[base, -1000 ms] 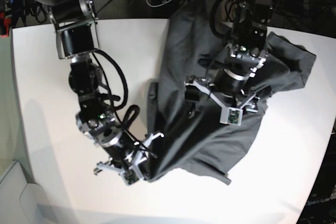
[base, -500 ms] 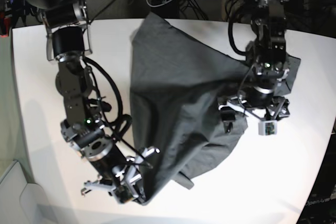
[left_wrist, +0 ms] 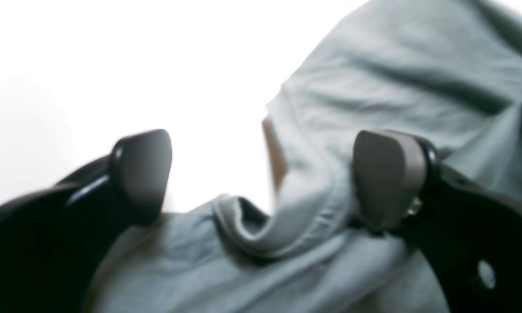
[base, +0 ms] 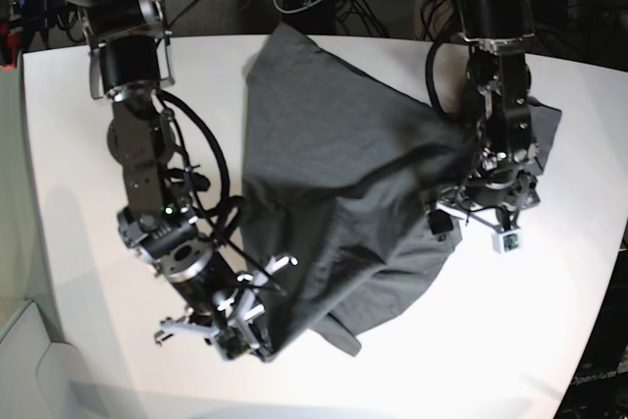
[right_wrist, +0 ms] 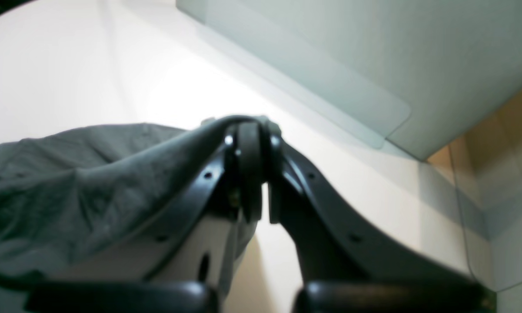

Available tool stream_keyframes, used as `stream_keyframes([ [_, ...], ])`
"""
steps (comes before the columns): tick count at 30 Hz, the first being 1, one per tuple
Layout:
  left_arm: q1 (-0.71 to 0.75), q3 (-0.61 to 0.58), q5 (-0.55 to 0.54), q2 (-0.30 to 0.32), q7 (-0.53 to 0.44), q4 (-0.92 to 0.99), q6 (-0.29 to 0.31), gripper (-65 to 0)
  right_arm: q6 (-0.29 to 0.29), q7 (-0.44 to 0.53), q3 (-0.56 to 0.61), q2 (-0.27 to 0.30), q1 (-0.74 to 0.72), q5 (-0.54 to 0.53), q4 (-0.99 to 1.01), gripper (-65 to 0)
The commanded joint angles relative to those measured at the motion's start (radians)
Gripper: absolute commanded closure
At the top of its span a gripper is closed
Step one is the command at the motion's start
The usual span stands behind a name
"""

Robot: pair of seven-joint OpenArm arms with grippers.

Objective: Layout the t-shirt on the table in an organized manner, then fold the t-shirt properly
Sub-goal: 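Move the left gripper along the t-shirt edge and regrasp it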

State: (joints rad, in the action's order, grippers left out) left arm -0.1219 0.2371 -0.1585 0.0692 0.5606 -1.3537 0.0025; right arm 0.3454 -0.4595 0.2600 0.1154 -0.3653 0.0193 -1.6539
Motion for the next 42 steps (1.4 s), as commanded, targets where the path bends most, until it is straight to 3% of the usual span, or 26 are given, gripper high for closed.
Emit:
stream_keyframes([
  [1,-0.035,-0.002,-0.008,-0.001,-0.03,-0.008,0.009,-65.0,-0.006,0.038,-0.003,-0.003,-0.027,-0.011,-0.022,0.0],
  [14,-0.072,-0.011,-0.014,-0.036,-0.032,0.122,0.009,-65.0,-0.006,0.037,-0.005,-0.003,-0.016,-0.009,-0.025,0.0],
  [22,-0.072,-0.012,-0.204,-0.002,-0.029,0.122,0.009,-65.0,-0.006,0.037,-0.005,-0.003,-0.016,-0.009,-0.025,0.0],
  [28,-0.083,-0.012,-0.224,0.001,-0.03,0.122,0.009,-63.6,-0.006,0.037,-0.003,-0.003,-0.013,-0.009,-0.025,0.0],
  [30,-0.098,-0.012,-0.223,0.001,-0.03,0.136,0.009,-57.1,-0.006,0.037,-0.005,-0.003,-0.005,-0.009,-0.025,0.0],
  [34,-0.132,-0.011,-0.226,-0.001,-0.03,0.219,0.009,-37.6,-0.006,0.037,-0.001,-0.003,-0.001,-0.009,-0.025,0.0],
  [40,-0.146,-0.006,-0.227,-0.001,-0.03,0.231,0.011,-2.9,-0.006,0.035,-0.005,-0.003,-0.001,-0.009,-0.025,0.0],
  [42,-0.146,-0.005,-0.227,0.008,-0.026,0.204,0.009,0.0,-0.006,0.035,-0.006,0.002,-0.005,-0.005,-0.025,0.0],
])
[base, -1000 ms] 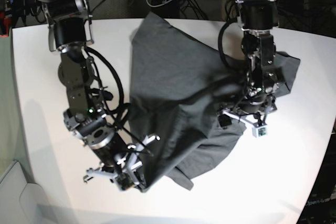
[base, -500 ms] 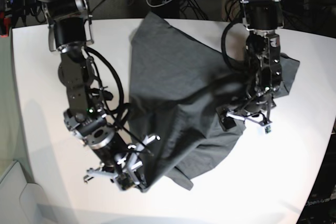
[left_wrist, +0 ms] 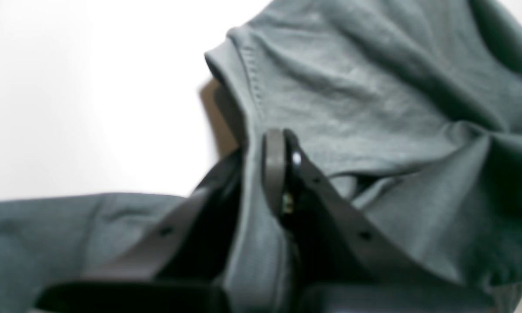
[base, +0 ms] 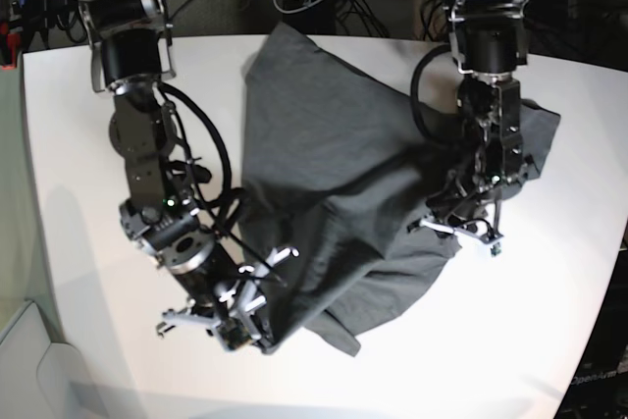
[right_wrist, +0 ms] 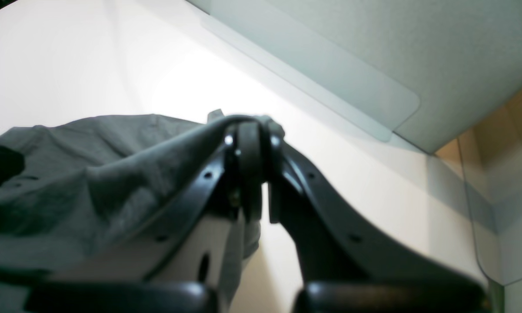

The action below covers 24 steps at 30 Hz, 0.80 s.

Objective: Layout the t-shirt on the table in an organized manner, then fold the t-shirt properly
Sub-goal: 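Move the left gripper along the t-shirt edge and regrasp it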

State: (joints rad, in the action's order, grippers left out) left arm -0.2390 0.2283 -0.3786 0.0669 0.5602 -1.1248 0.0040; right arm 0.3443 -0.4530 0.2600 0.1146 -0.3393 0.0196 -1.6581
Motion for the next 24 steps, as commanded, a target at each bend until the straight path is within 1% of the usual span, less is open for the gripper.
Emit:
stream_keyframes([
  [1,-0.029,0.006,-0.007,0.012,-0.022,-0.045,0.008,-2.3,-0.004,0.029,-0.006,0.013,-0.033,0.01,-0.021,0.0],
  [2,-0.029,0.01,-0.007,0.017,-0.022,-0.067,0.008,-2.8,-0.004,0.029,-0.006,0.017,-0.033,0.033,-0.021,0.0],
  [5,-0.023,0.064,-0.006,0.057,-0.019,-0.151,0.006,-0.4,-0.004,0.038,-0.008,0.017,-0.033,0.112,-0.021,0.0],
  [7,-0.023,0.089,-0.006,0.07,-0.019,-0.196,0.006,-0.2,-0.004,0.039,-0.008,0.017,-0.033,0.138,-0.021,0.0],
  [8,-0.023,0.105,-0.003,0.093,-0.019,-0.214,0.006,-0.2,-0.004,0.039,-0.008,0.017,-0.033,0.144,-0.021,0.0],
  [11,-0.026,0.125,-0.003,0.15,-0.019,-0.223,0.006,-0.2,-0.004,0.039,-0.008,0.018,-0.034,0.144,-0.021,0.0],
  [15,-0.029,0.125,-0.004,0.221,-0.027,-0.223,0.003,-0.2,-0.004,0.039,-0.047,0.012,-0.034,0.144,-0.014,0.0],
  [19,-0.044,0.127,0.003,0.262,-0.029,-0.228,0.003,-0.2,-0.004,0.038,-0.051,-0.014,-0.036,0.144,-0.014,0.0],
  [24,-0.049,0.128,0.002,0.327,-0.029,-0.232,0.003,-0.2,-0.004,0.03,-0.052,-0.02,-0.042,0.144,-0.024,0.0],
])
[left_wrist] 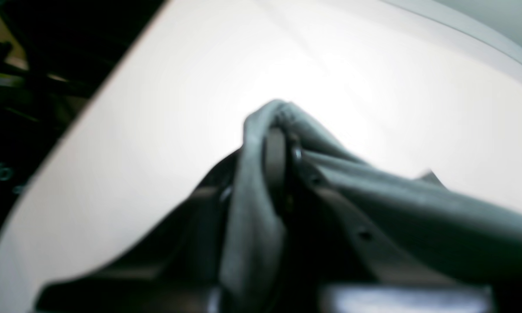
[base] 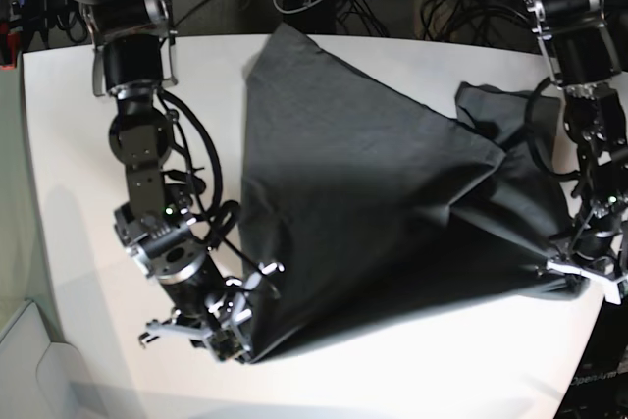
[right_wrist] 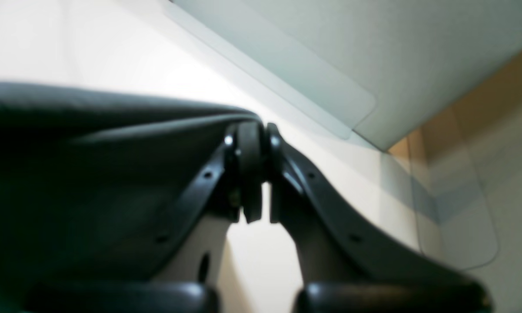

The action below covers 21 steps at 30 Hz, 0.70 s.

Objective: Layout the t-shirt on the table in an organized manner, then fold the t-shirt properly
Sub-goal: 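Move the left gripper along the t-shirt edge and regrasp it, then lift the t-shirt with the right gripper and drag it across the table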

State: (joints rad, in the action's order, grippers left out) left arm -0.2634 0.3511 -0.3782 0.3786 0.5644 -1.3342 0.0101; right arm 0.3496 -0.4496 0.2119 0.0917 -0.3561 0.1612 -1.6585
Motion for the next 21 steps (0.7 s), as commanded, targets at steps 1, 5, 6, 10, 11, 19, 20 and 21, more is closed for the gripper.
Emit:
stream_keyframes([
  [1,-0.024,0.007,0.002,0.026,-0.033,-0.023,-0.005,-0.2,-0.01,0.027,-0.001,0.003,-0.024,0.002,-0.035,0.0],
  [5,-0.029,0.072,0.003,0.047,-0.033,-0.014,0.0,-0.2,-0.01,-0.004,0.03,-0.016,0.012,0.001,-0.079,0.0],
  [6,-0.033,0.084,0.003,0.047,-0.033,-0.014,0.0,-0.2,-0.01,-0.01,0.042,-0.022,0.022,0.001,-0.085,0.0],
  [10,-0.037,0.095,0.005,0.049,-0.033,-0.011,0.0,-0.2,-0.01,-0.018,0.113,-0.062,0.085,0.001,-0.076,0.0],
  [11,-0.037,0.095,0.006,0.05,-0.033,-0.011,0.0,-0.2,-0.01,-0.018,0.129,-0.074,0.098,0.001,-0.07,0.0],
  [19,-0.032,0.095,0.006,0.099,-0.033,-0.011,0.0,-0.2,-0.008,-0.019,0.366,-0.125,0.24,0.001,0.008,0.0],
  [20,-0.032,0.095,0.006,0.101,-0.033,-0.011,0.0,-0.2,-0.008,-0.019,0.398,-0.125,0.26,0.001,0.008,0.0],
  [21,-0.032,0.095,0.006,0.113,-0.033,-0.011,0.0,-0.2,-0.005,-0.019,0.432,-0.123,0.28,0.001,0.01,0.0],
])
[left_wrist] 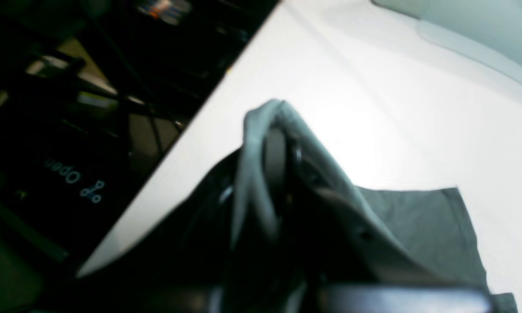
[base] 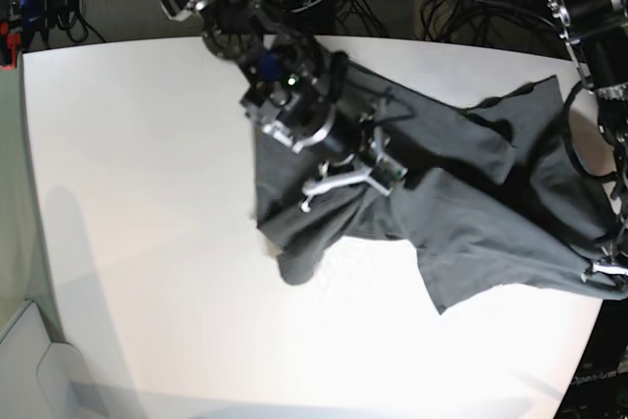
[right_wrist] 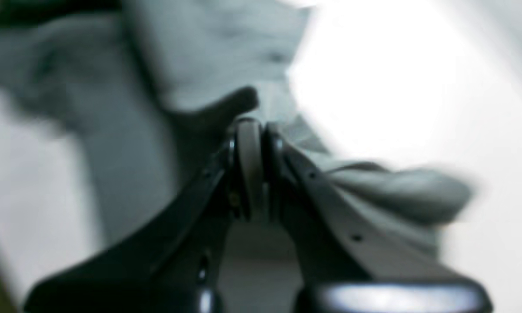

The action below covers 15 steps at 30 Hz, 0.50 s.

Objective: Layout the t-shirt on the table in an organized manner, then fold the t-shirt properly
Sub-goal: 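Lift the t-shirt with the right gripper and drag it across the table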

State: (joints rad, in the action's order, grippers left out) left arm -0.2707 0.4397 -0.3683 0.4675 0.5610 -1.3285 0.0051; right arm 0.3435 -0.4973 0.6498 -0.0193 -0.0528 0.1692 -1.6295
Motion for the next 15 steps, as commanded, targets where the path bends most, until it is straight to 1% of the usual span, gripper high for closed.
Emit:
stream_keyframes([
  [1,-0.025,0.006,-0.004,0.038,-0.029,-0.016,0.005,-0.2,0.001,0.029,0.021,-0.012,-0.006,-0.007,-0.019,0.0],
  [6,-0.028,0.008,-0.005,0.061,-0.031,0.002,0.005,-0.2,0.002,0.029,0.137,-0.012,0.046,-0.007,-0.025,0.0],
  [11,-0.023,0.008,-0.005,0.061,-0.031,0.002,0.005,-0.2,-0.001,0.029,0.14,-0.011,0.067,-0.006,-0.038,0.0],
  [12,-0.022,0.008,-0.005,0.061,-0.031,0.004,0.005,-0.2,-0.001,0.029,0.138,-0.003,0.067,-0.006,-0.047,0.0],
  [14,-0.022,0.008,-0.005,0.061,-0.031,0.004,0.005,-0.2,-0.002,0.027,0.121,0.032,0.074,-0.006,-0.093,0.0],
  [15,-0.022,0.008,-0.005,0.061,-0.031,0.004,0.005,-0.2,-0.002,0.027,0.117,0.038,0.074,-0.006,-0.114,0.0],
])
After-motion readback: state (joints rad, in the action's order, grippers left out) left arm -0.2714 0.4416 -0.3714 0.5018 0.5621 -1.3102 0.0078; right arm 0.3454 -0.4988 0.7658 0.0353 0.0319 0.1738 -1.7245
